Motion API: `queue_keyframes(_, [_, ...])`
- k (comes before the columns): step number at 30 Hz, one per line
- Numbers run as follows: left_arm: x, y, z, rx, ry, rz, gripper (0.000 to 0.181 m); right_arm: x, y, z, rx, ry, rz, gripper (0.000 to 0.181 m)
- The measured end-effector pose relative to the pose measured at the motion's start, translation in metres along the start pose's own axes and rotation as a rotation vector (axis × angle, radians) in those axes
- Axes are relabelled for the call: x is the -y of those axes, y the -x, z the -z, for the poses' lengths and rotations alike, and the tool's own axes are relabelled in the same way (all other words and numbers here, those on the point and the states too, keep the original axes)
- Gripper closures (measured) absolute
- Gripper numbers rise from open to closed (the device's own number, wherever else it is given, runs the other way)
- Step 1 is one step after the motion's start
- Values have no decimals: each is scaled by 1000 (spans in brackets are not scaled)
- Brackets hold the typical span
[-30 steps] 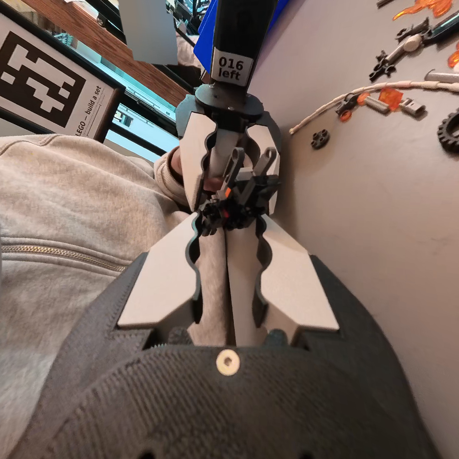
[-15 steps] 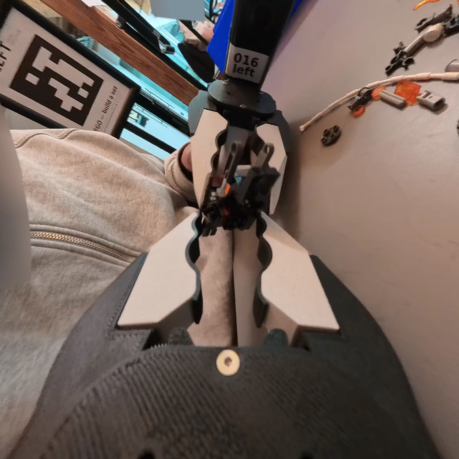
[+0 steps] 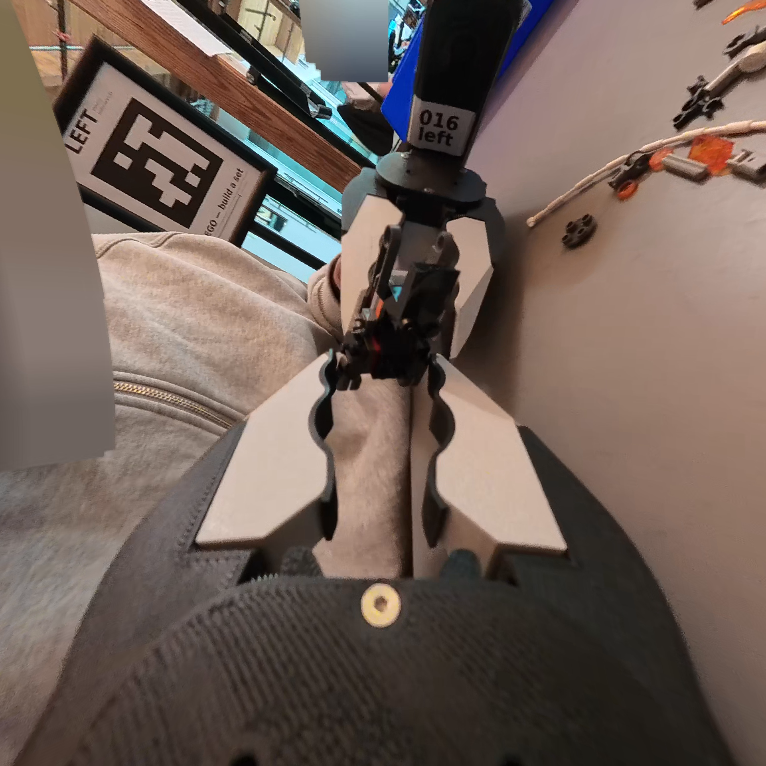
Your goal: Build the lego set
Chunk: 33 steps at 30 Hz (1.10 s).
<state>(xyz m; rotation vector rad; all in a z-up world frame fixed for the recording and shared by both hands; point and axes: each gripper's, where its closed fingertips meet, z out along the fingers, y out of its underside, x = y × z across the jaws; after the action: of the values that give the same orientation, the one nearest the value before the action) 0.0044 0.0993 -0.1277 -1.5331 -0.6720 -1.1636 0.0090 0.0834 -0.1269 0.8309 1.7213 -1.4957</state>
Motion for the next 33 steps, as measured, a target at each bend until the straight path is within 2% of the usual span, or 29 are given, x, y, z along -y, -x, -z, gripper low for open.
queue_keyframes(4, [2, -5, 1, -49, -16, 17, 142, 3, 7, 2, 57, -30, -17, 135])
queue_keyframes(12, [1, -7, 0, -51, -16, -4, 142, 6, 10, 5, 123, -47, -68, 131])
queue_keyframes(24, [2, -10, 1, -57, -23, -35, 146, 13, 6, 12, 137, -120, -133, 140])
queue_keyframes(26, [0, -11, 0, -49, -8, -50, 153, 16, 4, 14, 132, -147, -151, 141])
queue_keyframes(33, [-2, -9, -5, -33, 3, -57, 154, 15, 4, 12, 126, -147, -158, 140])
